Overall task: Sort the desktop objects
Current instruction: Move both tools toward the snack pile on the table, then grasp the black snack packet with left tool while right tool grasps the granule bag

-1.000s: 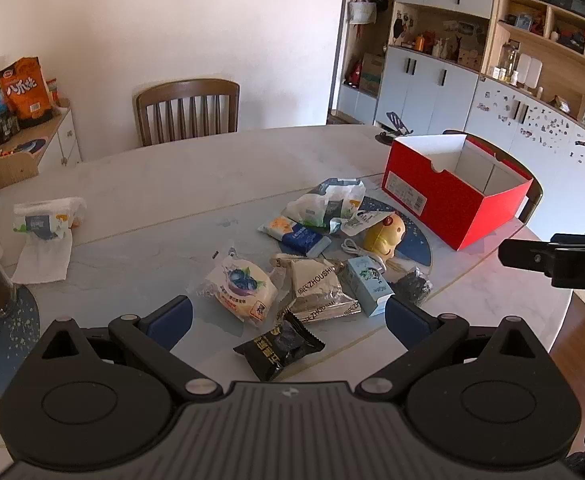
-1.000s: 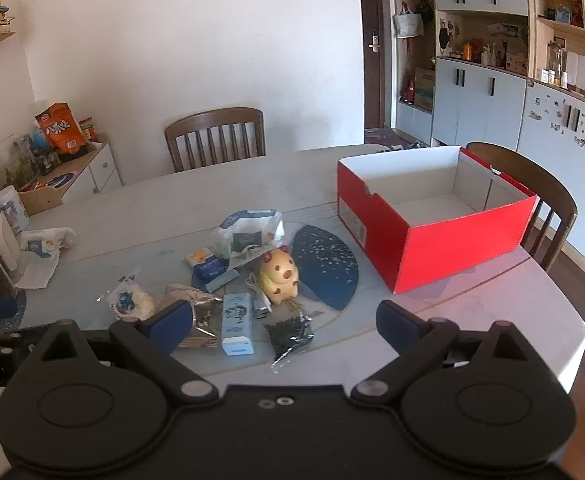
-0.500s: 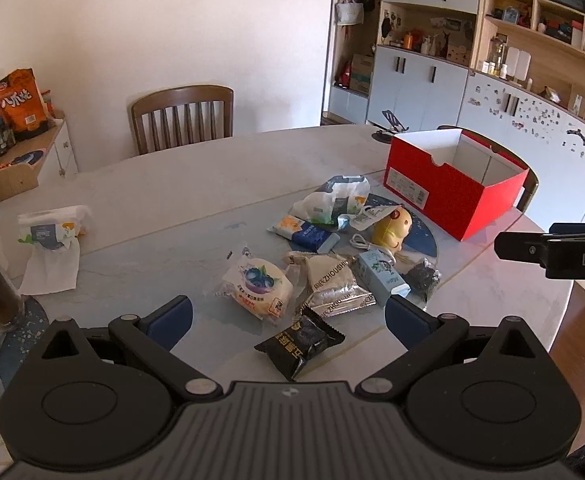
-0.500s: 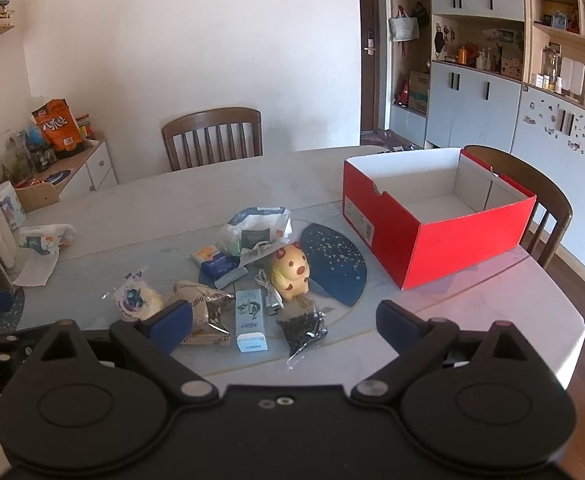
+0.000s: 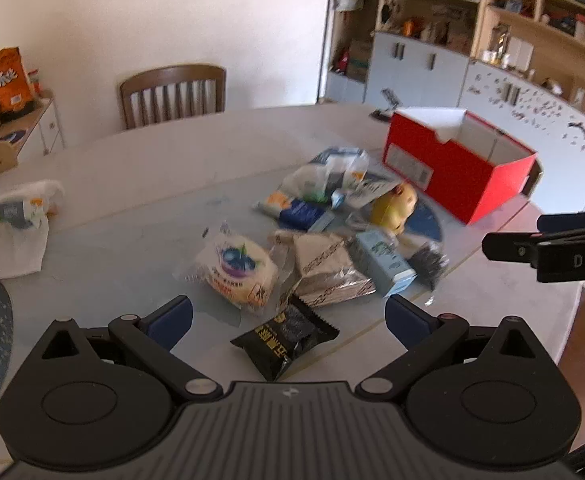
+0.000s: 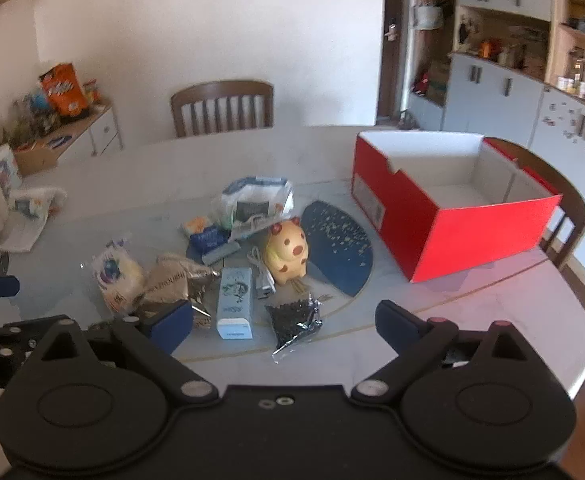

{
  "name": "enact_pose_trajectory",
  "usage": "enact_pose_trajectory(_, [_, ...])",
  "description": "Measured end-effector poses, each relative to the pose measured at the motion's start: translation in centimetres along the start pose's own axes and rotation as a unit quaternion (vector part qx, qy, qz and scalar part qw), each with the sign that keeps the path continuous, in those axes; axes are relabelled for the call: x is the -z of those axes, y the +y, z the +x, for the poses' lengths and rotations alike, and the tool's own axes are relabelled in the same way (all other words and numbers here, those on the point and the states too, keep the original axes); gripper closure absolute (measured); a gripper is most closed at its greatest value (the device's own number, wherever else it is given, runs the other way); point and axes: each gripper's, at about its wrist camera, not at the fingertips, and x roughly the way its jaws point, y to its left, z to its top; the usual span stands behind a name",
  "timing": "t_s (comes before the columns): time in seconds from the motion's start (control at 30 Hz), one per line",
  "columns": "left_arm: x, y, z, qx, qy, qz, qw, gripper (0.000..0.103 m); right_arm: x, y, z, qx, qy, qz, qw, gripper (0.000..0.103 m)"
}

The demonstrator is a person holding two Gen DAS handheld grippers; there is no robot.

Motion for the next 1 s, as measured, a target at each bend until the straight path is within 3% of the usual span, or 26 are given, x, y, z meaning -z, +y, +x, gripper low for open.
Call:
enact_pose_trajectory(0.3, [1.2,-1.0,4.4,-0.034,0.024,0.015,0.9990,0.000,0.5,-1.5,5.2,-0.043,0.050,-0.056,0.996,0.012])
enact_pose_trajectory(0.73, [2.2,-0.5,7.5,-0.039,0.055,0.031,0.9972,0.001,1.4,-2.1,9.8,-0.046,0.083,-0.102,0.990,0.019])
enact_pose_trajectory(1.0, [2.3,-0.6,8.6,-0.036,0.062,0.037,0.9967,0.012,1.6,-1.7,11.3,-0.051,0.095,-0.121,0.987,0.030])
